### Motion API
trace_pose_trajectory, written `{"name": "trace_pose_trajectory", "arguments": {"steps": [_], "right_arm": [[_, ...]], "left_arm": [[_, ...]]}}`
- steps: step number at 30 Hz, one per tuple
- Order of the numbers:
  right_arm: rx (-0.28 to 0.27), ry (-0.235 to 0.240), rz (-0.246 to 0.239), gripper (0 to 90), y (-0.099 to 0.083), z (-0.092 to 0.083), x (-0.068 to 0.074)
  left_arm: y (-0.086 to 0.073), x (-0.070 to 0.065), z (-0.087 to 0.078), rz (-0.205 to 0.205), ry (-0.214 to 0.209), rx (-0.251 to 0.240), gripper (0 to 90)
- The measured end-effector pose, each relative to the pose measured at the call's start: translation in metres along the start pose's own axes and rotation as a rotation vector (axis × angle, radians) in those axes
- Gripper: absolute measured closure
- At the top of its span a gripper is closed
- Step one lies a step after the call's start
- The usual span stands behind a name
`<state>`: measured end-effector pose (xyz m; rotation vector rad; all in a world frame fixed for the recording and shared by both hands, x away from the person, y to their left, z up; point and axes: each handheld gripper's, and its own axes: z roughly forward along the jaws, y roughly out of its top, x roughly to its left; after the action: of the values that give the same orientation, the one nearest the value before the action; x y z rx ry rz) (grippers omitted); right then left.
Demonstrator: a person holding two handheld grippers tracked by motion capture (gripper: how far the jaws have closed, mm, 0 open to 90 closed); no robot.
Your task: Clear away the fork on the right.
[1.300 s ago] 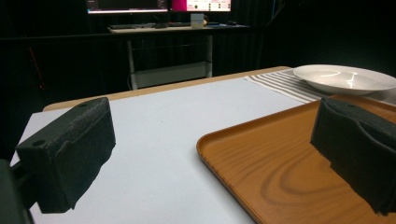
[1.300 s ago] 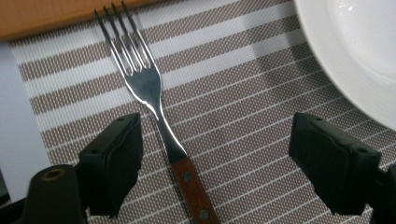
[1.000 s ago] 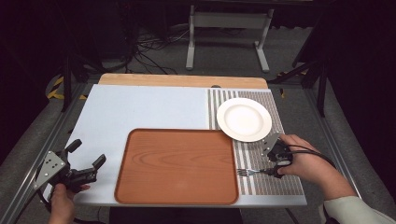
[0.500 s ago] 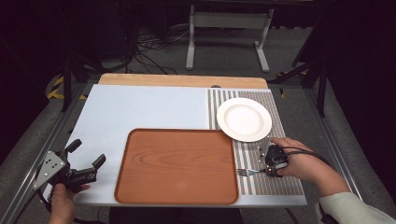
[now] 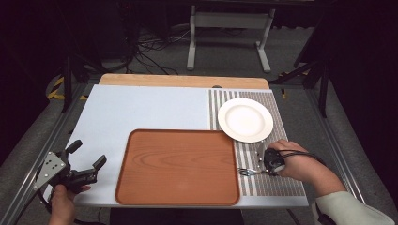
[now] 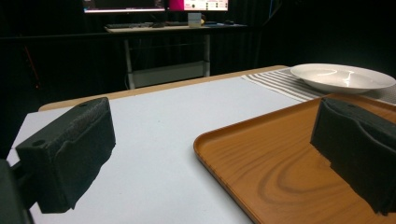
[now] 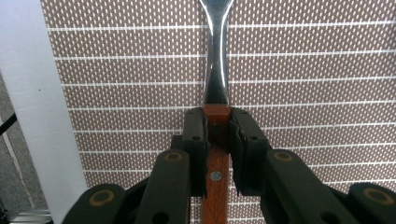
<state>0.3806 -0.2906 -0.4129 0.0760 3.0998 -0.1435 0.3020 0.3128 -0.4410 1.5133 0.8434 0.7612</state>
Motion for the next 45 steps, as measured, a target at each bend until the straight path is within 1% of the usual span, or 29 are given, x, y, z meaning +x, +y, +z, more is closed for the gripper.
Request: {"name": "trace_pose_trajectory", "arguments": {"steps": [4, 5, 6, 7, 9, 11, 12, 16, 18, 20, 21, 24, 25, 27, 28, 29, 30, 31, 33, 37, 39, 41, 44, 45], "right_arm": [[-0.007, -0.003, -0.002, 78.0, -0.001, 0.000, 0.000], [-0.004, -0.016, -0.003, 78.0, -0.001, -0.001, 0.001], [0.002, -0.021, -0.001, 78.0, -0.002, -0.002, 0.000], [-0.003, -0.026, 0.008, 78.0, -0.003, -0.004, 0.000], [-0.012, -0.045, 0.020, 78.0, -0.003, -0.010, -0.001], [-0.020, -0.048, 0.025, 78.1, -0.003, -0.013, -0.001], [-0.035, -0.057, 0.031, 78.0, -0.003, -0.018, -0.001], [-0.053, -0.086, 0.045, 78.0, -0.005, -0.030, -0.002], [-0.062, -0.089, 0.058, 78.0, -0.005, -0.034, -0.003], [-0.070, -0.092, 0.059, 78.0, -0.006, -0.038, -0.003], [-0.077, -0.096, 0.071, 78.0, -0.006, -0.040, -0.003], [-0.113, -0.119, 0.075, 78.0, -0.004, -0.049, -0.004], [-0.116, -0.129, 0.073, 78.0, -0.004, -0.050, -0.004], [-0.125, -0.134, 0.076, 78.0, -0.003, -0.052, -0.004], [-0.150, -0.119, 0.097, 78.0, 0.000, -0.057, -0.005], [-0.150, -0.119, 0.097, 78.0, 0.000, -0.057, -0.005], [-0.158, -0.118, 0.107, 77.9, 0.001, -0.058, -0.004], [-0.166, -0.132, 0.093, 78.0, 0.002, -0.060, -0.005], [-0.170, -0.139, 0.109, 77.9, 0.005, -0.064, -0.005], [-0.203, -0.165, 0.122, 78.0, 0.011, -0.073, -0.005], [-0.231, -0.174, 0.129, 78.0, 0.015, -0.078, -0.006], [-0.263, -0.178, 0.152, 77.9, 0.018, -0.081, -0.005], [-0.295, -0.185, 0.177, 77.9, 0.024, -0.085, -0.005], [-0.315, -0.179, 0.204, 77.9, 0.027, -0.086, -0.005]], "left_arm": [[0.000, 0.000, 0.000, -0.001, -0.001, 0.002, 0.5], [0.000, 0.000, 0.001, -0.001, -0.001, 0.003, 0.5], [0.000, 0.000, 0.001, -0.001, -0.003, 0.002, 0.5], [0.000, 0.000, 0.001, 0.000, -0.004, 0.003, 0.5], [0.000, 0.000, 0.001, 0.000, -0.003, 0.006, 0.5], [0.000, 0.000, 0.001, -0.001, -0.004, 0.005, 0.5], [0.000, 0.000, 0.001, -0.001, -0.002, 0.003, 0.5], [0.000, 0.000, 0.000, -0.003, -0.002, 0.002, 0.5], [0.000, 0.000, 0.000, -0.003, -0.002, 0.002, 0.5], [0.000, 0.000, 0.000, -0.001, -0.003, 0.002, 0.5], [0.000, 0.000, 0.001, -0.002, -0.003, 0.002, 0.5], [0.000, 0.000, 0.001, -0.001, -0.006, 0.003, 0.5], [0.000, 0.000, 0.000, 0.000, -0.007, 0.003, 0.5], [0.000, 0.000, 0.000, 0.001, -0.008, 0.002, 0.5], [0.000, 0.000, 0.001, 0.001, -0.007, 0.003, 0.5], [0.000, 0.000, 0.001, 0.001, -0.006, 0.004, 0.5], [0.000, 0.000, 0.001, 0.001, -0.007, 0.005, 0.5], [0.000, 0.000, 0.001, 0.002, -0.006, 0.005, 0.5], [0.000, 0.000, 0.001, 0.001, -0.003, 0.005, 0.5], [0.000, 0.000, 0.001, -0.001, -0.001, 0.005, 0.5], [-0.001, 0.000, 0.001, 0.002, -0.002, 0.008, 0.5], [-0.001, 0.001, 0.001, 0.001, 0.001, 0.008, 0.5], [-0.001, 0.001, 0.001, 0.000, 0.000, 0.007, 0.5], [-0.001, 0.001, 0.001, 0.001, 0.000, 0.007, 0.5]]}}
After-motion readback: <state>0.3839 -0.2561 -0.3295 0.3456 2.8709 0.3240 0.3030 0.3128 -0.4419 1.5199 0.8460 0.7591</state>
